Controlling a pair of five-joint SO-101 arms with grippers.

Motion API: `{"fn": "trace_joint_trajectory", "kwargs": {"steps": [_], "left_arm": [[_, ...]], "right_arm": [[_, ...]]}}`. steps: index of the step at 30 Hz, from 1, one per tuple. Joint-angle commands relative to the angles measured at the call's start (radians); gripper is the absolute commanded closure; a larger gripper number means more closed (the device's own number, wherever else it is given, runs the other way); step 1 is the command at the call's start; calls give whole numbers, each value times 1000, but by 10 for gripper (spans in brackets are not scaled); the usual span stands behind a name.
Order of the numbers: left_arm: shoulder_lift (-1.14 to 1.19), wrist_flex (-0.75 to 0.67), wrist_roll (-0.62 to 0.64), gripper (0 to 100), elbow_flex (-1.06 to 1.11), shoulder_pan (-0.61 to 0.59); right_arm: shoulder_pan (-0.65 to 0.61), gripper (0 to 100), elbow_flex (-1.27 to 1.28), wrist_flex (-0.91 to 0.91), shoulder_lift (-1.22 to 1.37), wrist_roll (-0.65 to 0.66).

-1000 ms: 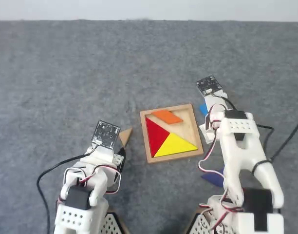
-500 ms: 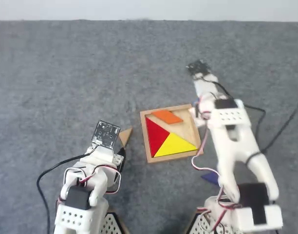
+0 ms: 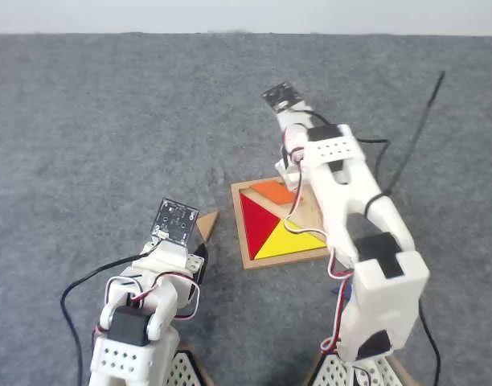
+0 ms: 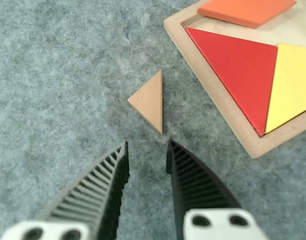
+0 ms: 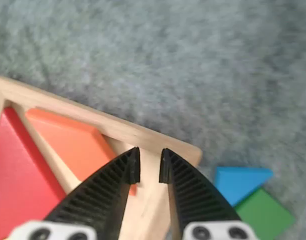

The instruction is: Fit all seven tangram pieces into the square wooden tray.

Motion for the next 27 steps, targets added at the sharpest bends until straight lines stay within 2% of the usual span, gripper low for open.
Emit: {"fn": "trace_joint_trajectory", "kwargs": {"steps": [1, 15, 18, 22, 27], "left_arm": [[-20, 5, 9, 885, -5, -5], [-20, 5, 9, 885, -5, -5], [-20, 5, 9, 885, -5, -5], [-20, 5, 9, 885, -5, -5], [-20, 5, 9, 885, -5, -5]], "right_arm": [[-53, 924, -78, 19, 2, -35], [-148, 924, -83, 21, 8, -52], [-136, 924, -75, 28, -51, -52], [-96, 924, -75, 125, -197, -51], [38, 924, -51, 252, -360, -46]]}}
